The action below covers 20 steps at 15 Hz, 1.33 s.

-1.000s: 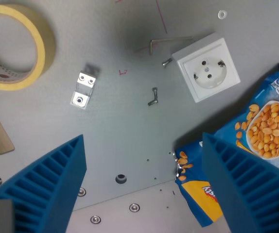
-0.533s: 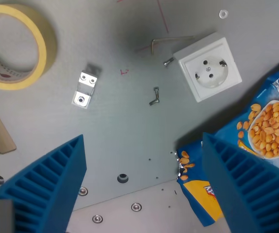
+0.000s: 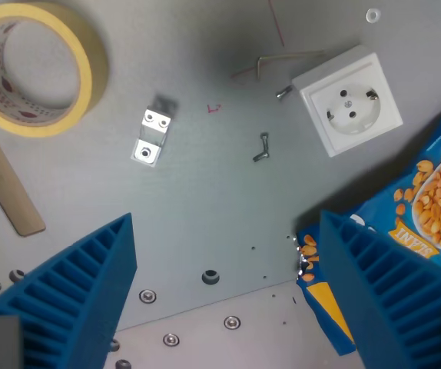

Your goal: Rotate around base positive x

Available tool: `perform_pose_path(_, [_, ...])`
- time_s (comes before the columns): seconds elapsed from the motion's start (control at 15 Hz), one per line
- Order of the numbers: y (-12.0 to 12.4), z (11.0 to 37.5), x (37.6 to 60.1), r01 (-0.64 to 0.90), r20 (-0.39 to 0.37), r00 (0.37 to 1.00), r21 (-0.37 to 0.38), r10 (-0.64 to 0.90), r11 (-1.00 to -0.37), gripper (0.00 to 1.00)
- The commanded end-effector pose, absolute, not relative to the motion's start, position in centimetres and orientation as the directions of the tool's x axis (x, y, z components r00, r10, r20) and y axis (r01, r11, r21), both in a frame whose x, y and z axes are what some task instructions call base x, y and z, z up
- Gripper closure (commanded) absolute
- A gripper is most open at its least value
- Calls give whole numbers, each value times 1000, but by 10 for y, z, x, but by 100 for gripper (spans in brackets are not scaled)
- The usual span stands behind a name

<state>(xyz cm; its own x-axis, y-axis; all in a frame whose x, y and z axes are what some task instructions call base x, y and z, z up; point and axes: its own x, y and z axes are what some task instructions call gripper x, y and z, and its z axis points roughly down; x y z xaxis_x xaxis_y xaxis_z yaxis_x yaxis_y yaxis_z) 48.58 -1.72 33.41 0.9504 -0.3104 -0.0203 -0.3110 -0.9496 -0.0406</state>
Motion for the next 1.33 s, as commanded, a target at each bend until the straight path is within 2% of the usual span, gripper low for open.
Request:
perform_pose_path(0.07, [-21,336,485,-302,-70,953,-198,-294,-933,0])
perform_pose_path(1.33, [-21,336,485,-304,-145,953,-424,-267,-853,0])
